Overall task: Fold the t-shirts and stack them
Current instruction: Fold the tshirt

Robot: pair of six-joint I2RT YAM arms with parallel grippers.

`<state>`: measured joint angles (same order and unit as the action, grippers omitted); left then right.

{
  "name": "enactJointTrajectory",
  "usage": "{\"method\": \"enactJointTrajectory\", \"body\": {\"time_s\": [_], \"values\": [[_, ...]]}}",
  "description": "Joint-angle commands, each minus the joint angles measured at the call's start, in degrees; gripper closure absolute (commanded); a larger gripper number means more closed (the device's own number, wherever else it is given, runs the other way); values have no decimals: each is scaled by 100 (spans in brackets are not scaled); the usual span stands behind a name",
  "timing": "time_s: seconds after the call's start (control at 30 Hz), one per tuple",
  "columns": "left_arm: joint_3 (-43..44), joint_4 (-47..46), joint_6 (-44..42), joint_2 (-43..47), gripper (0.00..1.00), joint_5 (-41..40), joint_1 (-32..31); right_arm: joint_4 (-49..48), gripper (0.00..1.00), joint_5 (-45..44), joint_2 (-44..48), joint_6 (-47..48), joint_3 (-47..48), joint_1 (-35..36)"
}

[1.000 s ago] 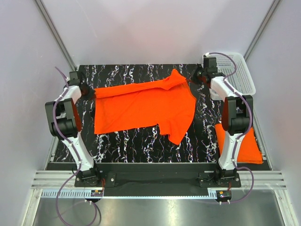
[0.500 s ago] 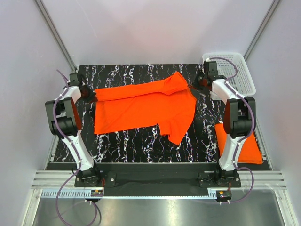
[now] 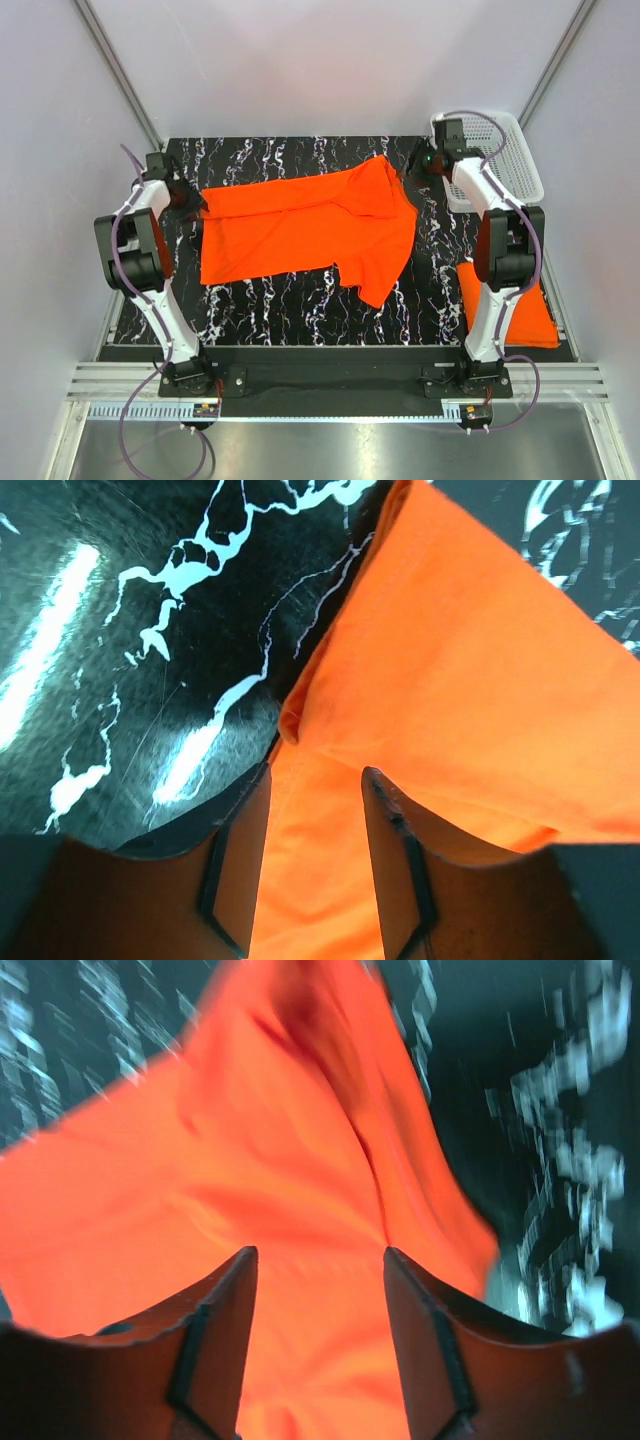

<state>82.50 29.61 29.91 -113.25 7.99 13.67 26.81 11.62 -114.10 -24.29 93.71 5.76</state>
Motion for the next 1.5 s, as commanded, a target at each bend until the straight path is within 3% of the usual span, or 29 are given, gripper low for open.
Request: {"method": "enactJointTrajectory", "body": {"time_s": [0.0,0.17,0.37,0.83,1.0,1.23,1.3,1.33,1.4,1.47], "values": [[346,-25,-109,444,53,17,4,-158,36,191,-541,592,1314,-31],[556,-446,225,-11,61,641,-66,-97,30,806,-1754,558,2895,-31],[820,-1044,744,-548,66,1257,-84,9,29,1202,-2783,232,4118,-31],[724,-1211,1087,-1032,71,1346,-49,79,34,1563,-3680,-93,4682,4],[759,-1203,1122,-1111,72,1337,-40,88,42,1536,-4022,-277,5007,4],[733,-1176,1131,-1190,74,1311,-22,70,41,1571,-4304,-576,5359,4],[724,-1168,1148,-1208,74,1302,-14,79,47,1502,-4296,-577,5377,4],[706,-1168,1157,-1199,75,1310,-14,79,55,1397,-4278,-585,5342,4],[697,-1168,1157,-1208,76,1302,-5,166,84,1239,-4139,-559,5289,-5],[689,-1159,1149,-1226,76,1293,13,246,100,494,-3875,-498,4939,-5]]}}
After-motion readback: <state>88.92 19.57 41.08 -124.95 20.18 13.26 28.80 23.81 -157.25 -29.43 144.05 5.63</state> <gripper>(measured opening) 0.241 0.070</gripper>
